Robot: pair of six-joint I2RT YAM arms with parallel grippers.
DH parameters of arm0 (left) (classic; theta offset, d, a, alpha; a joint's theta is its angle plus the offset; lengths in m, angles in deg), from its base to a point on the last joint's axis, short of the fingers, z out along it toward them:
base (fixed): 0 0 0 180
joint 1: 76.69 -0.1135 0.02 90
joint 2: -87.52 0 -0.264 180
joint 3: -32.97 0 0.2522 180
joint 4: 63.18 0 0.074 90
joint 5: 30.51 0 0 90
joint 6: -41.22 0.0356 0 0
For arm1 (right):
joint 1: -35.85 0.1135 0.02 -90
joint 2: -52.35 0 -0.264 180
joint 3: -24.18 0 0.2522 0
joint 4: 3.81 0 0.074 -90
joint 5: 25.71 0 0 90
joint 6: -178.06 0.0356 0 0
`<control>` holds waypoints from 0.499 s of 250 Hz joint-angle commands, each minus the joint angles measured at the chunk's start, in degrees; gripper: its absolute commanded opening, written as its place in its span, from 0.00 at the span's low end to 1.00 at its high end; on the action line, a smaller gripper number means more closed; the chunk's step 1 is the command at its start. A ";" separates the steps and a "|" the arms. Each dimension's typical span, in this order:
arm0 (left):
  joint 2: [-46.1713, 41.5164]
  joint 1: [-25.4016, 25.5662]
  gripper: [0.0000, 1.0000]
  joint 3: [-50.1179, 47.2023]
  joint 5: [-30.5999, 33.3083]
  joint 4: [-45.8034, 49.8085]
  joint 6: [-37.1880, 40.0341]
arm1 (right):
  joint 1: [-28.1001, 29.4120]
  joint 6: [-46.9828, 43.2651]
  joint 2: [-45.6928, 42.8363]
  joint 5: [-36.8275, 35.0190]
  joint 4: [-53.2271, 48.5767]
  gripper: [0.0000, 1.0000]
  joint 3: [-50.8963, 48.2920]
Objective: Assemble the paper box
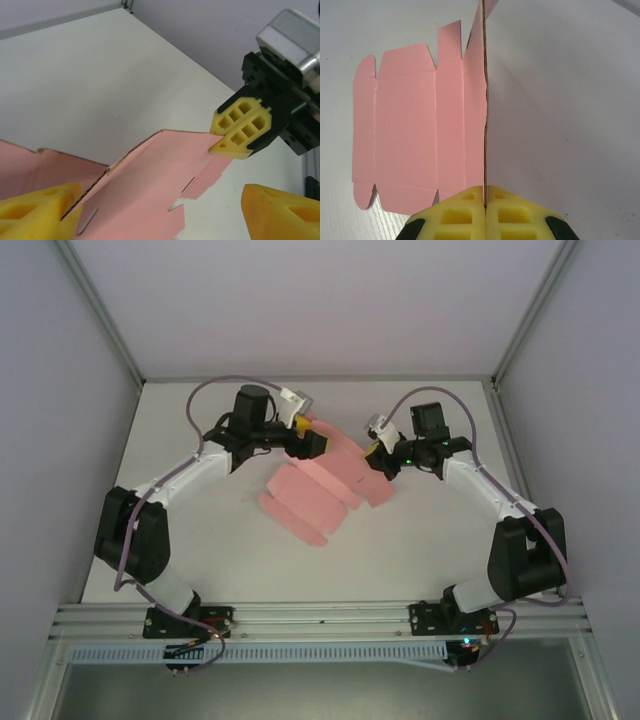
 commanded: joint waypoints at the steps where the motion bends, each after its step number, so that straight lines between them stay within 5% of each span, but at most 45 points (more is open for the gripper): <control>1: -2.39 1.59 0.77 1.95 1.51 2.05 3.47 | 0.02 1.43 0.41 -0.37 -0.33 0.00 1.83; 85: -1.14 10.01 0.60 4.92 15.96 7.09 12.39 | -0.19 0.16 0.77 2.73 -2.67 0.00 2.12; 125: 2.73 11.18 0.56 8.73 17.10 8.45 12.44 | -0.17 -0.18 0.59 3.55 -3.05 0.00 1.89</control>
